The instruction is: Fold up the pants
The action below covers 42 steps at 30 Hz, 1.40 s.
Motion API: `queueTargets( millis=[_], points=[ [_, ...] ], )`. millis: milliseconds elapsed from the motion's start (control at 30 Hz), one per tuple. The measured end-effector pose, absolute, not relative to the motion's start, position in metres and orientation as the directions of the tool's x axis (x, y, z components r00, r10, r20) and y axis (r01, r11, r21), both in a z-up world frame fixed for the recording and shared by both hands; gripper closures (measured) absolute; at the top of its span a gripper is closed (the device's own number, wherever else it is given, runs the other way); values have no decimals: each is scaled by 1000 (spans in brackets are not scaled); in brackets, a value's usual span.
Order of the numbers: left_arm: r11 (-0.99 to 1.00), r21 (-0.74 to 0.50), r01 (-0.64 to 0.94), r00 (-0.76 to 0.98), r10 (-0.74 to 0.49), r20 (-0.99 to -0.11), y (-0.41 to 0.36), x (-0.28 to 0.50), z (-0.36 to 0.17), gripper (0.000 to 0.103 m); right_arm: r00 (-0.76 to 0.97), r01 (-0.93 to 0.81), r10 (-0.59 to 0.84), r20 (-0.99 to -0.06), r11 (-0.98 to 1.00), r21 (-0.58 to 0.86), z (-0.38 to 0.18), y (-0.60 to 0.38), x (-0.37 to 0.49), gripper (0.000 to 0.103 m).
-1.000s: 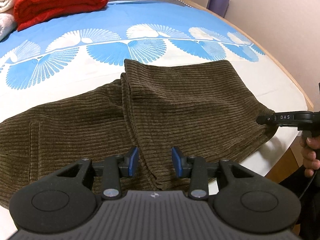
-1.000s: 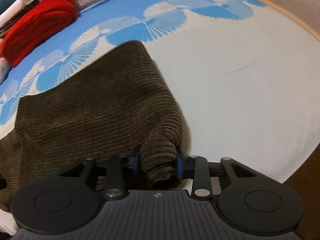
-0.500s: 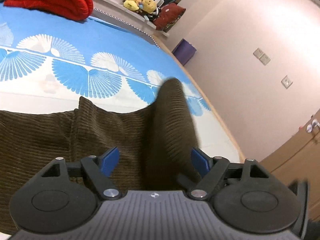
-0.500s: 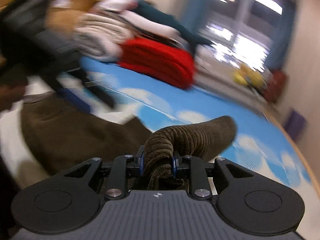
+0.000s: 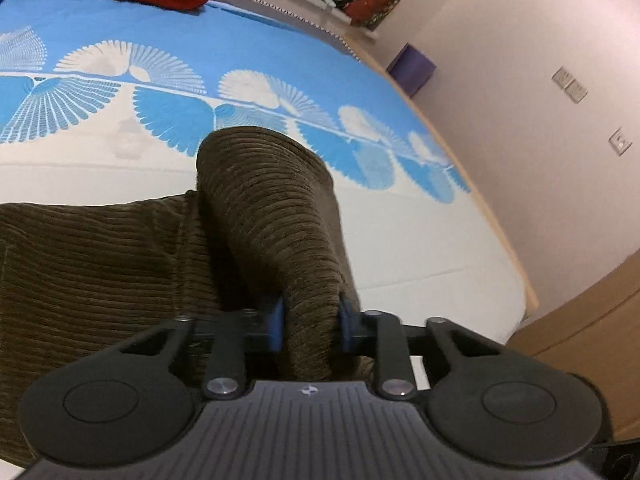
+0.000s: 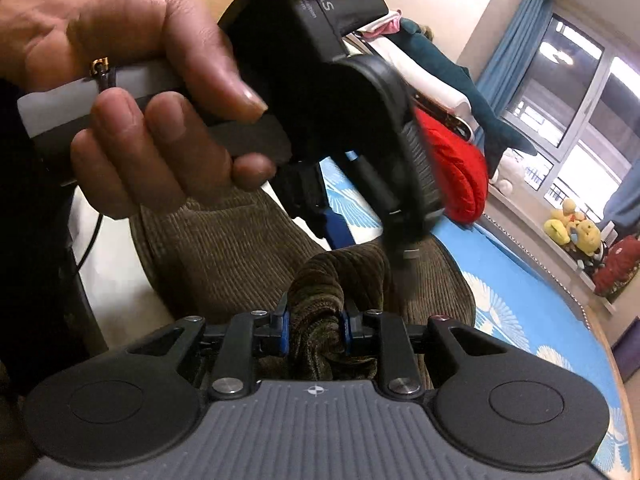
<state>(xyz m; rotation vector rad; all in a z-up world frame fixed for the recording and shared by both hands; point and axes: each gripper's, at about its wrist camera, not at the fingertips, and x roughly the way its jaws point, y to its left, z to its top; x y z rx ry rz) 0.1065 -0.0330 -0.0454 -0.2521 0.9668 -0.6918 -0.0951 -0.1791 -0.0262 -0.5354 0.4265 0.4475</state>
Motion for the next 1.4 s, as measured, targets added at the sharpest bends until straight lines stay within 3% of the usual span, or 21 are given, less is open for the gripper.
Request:
queueTargets(
  millis=[100,200,267,333,500,700,933,1033,1100,1167,1400],
  points=[
    [784,-437,441,399,-607,-687,-33,106,-47,85,820,-502,272,-504,764,-404,-26,-172,-99,76],
    [791,-410,454,426,-596,-680,-26,106,-42,85,816,-507,296,-497,779,-369,-19,-169,-100,65],
    [803,-396,445,443,-582,-682,-14,105,-39,86,808,-516,345,-477,806,-291,-8,-179,-98,50],
    [816,-393,423,461,-567,-682,4,107,-37,86,801,-518,410,-436,840,-163,12,-192,-98,41],
    [853,-377,361,516,-519,-681,64,105,-35,86,828,-396,406,-386,912,109,37,-227,-77,39],
    [892,-308,331,581,-450,-679,148,100,-22,86,786,-210,360,-502,920,331,17,-238,-33,34],
    [937,-329,116,616,-328,-716,259,106,-32,86,677,-113,416,-607,874,473,-23,-204,6,28],
    [936,-349,51,544,-319,-776,277,116,-51,75,619,-109,448,-645,862,494,-38,-188,17,28],
    [945,-328,15,538,-284,-794,284,121,-56,37,590,-109,459,-664,860,498,-46,-175,29,27],
    [935,-354,-26,532,-287,-797,293,127,-60,17,558,-112,474,-681,857,504,-51,-165,36,25],
    [896,-434,-98,449,-349,-822,288,154,-84,16,486,-82,469,-737,864,496,-69,-147,54,18]
  ],
)
